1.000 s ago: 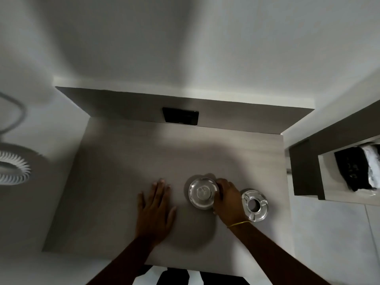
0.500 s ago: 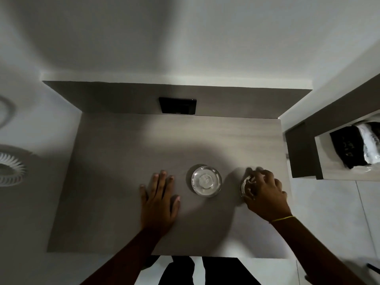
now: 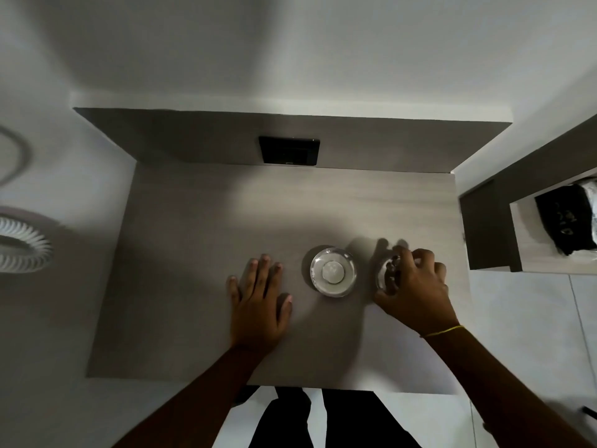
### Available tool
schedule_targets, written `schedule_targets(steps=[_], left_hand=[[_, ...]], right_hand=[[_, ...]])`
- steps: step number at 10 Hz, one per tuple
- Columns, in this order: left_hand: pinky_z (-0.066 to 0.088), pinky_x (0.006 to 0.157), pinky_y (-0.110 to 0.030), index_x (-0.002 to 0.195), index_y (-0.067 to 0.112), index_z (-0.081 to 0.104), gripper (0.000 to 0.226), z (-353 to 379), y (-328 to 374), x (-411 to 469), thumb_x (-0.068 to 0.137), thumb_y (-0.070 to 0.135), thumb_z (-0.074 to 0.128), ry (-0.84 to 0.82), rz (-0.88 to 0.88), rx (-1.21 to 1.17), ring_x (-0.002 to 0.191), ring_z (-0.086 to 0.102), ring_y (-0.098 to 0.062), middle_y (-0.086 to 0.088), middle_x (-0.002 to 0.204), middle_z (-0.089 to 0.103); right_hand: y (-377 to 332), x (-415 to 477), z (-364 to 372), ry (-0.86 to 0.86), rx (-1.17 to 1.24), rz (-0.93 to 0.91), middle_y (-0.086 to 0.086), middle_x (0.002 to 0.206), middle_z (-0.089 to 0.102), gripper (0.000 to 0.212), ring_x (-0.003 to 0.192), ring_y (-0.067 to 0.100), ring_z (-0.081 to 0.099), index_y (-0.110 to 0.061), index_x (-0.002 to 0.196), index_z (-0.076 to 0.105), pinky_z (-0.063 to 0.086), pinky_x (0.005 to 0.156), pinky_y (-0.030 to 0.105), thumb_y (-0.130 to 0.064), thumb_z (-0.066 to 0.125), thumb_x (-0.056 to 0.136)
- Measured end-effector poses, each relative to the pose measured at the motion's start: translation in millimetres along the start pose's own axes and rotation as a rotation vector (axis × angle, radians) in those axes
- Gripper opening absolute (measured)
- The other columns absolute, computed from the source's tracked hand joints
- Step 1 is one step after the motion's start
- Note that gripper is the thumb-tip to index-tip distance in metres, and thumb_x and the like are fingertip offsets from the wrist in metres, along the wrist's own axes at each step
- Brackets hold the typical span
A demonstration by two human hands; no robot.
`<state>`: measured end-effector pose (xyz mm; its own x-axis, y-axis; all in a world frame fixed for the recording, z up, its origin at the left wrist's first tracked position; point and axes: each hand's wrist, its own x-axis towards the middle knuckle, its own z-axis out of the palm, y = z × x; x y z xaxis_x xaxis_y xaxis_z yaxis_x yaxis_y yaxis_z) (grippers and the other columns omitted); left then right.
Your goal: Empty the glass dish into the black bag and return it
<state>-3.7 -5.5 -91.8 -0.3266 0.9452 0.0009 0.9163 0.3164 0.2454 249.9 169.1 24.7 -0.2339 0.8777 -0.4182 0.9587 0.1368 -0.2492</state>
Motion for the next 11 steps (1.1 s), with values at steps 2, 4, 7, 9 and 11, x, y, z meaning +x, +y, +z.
schedule_targets(steps=[2,4,7,9,11], left_hand=[[0.019,0.126,-0.071,0.165,0.019,0.043,0.071,-1.3,0.2,0.8,0.102,0.050,0.051,-0.005,-0.003,0.017,0.166,0.021,-0.031,-0.010,0.178,0.029],[0.016,0.127,-0.071,0.166,0.018,0.040,0.072,-2.0,0.3,1.8,0.105,0.054,0.046,-0.031,0.004,0.044,0.167,0.019,-0.031,-0.011,0.179,0.028],[0.017,0.127,-0.071,0.165,0.017,0.042,0.071,-3.8,1.4,1.0,0.104,0.052,0.049,-0.034,-0.003,0.040,0.167,0.020,-0.032,-0.011,0.178,0.029],[0.016,0.127,-0.071,0.166,0.019,0.040,0.070,-5.7,2.4,0.4,0.104,0.052,0.047,-0.042,0.005,0.034,0.167,0.019,-0.032,-0.011,0.178,0.029],[0.022,0.125,-0.074,0.168,0.020,0.036,0.073,-7.9,2.7,-6.4,0.105,0.055,0.047,-0.047,-0.002,0.020,0.168,0.016,-0.030,-0.007,0.180,0.023]], right_hand=[[-70.7,-3.8,6.8,-0.036,-0.001,-0.157,0.010,0.143,0.045,0.101,0.130,0.040,0.045,-0.027,0.153,0.035,0.056,0.094,0.061,-0.058,0.072,0.063],[-95.0,1.0,27.0,-0.080,-0.096,-0.231,0.011,0.147,0.042,0.095,0.131,0.041,0.043,-0.025,0.151,0.040,0.052,0.095,0.058,-0.051,0.067,0.064],[-92.0,5.2,45.9,-0.061,-0.130,-0.279,0.013,0.149,0.045,0.091,0.129,0.042,0.045,-0.026,0.149,0.046,0.052,0.097,0.053,-0.051,0.067,0.063],[-90.7,7.7,47.6,-0.081,-0.126,-0.285,0.012,0.152,0.043,0.094,0.131,0.042,0.044,-0.027,0.151,0.044,0.050,0.100,0.053,-0.052,0.068,0.064],[-77.9,-1.8,30.4,-0.013,-0.083,-0.290,0.003,0.170,0.031,0.101,0.151,0.037,0.034,-0.032,0.164,0.025,0.049,0.103,0.062,-0.071,0.059,0.076]])
